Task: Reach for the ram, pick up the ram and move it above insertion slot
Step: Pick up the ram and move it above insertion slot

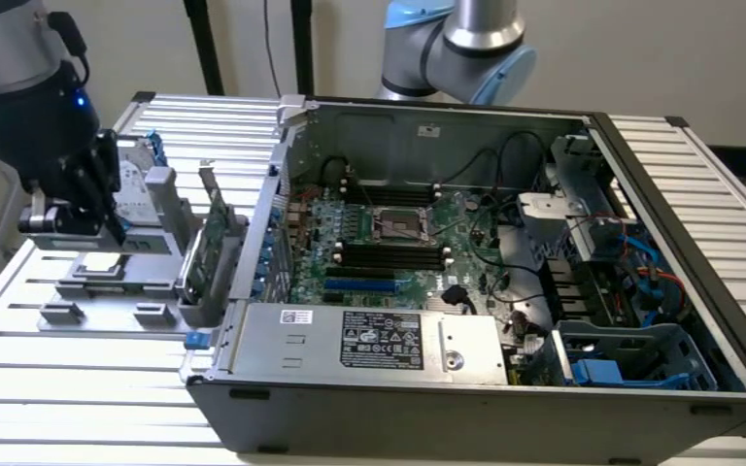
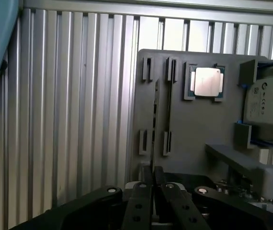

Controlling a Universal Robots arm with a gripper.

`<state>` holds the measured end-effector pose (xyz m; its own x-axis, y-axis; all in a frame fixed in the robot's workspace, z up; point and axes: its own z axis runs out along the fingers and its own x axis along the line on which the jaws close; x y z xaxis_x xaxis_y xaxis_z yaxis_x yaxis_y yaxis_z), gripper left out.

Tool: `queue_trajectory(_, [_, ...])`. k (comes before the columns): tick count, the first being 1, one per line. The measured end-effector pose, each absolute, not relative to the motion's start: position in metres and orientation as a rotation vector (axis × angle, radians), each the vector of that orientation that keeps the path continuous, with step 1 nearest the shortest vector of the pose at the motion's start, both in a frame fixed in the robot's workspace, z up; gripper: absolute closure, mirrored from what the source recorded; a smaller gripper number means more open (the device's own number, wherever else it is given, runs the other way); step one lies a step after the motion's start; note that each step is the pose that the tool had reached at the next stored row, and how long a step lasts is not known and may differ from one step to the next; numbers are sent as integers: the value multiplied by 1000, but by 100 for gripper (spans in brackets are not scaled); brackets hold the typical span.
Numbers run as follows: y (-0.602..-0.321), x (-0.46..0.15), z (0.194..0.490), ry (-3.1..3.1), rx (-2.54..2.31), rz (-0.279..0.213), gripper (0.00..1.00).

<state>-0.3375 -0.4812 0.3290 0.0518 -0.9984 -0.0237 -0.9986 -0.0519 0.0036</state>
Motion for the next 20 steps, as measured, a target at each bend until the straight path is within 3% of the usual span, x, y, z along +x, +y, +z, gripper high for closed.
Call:
queue_trajectory(14, [-478, -293, 392, 2150, -2272, 33, 87])
queue_trajectory(20, [-473, -278, 404, 2150, -2272, 34, 87])
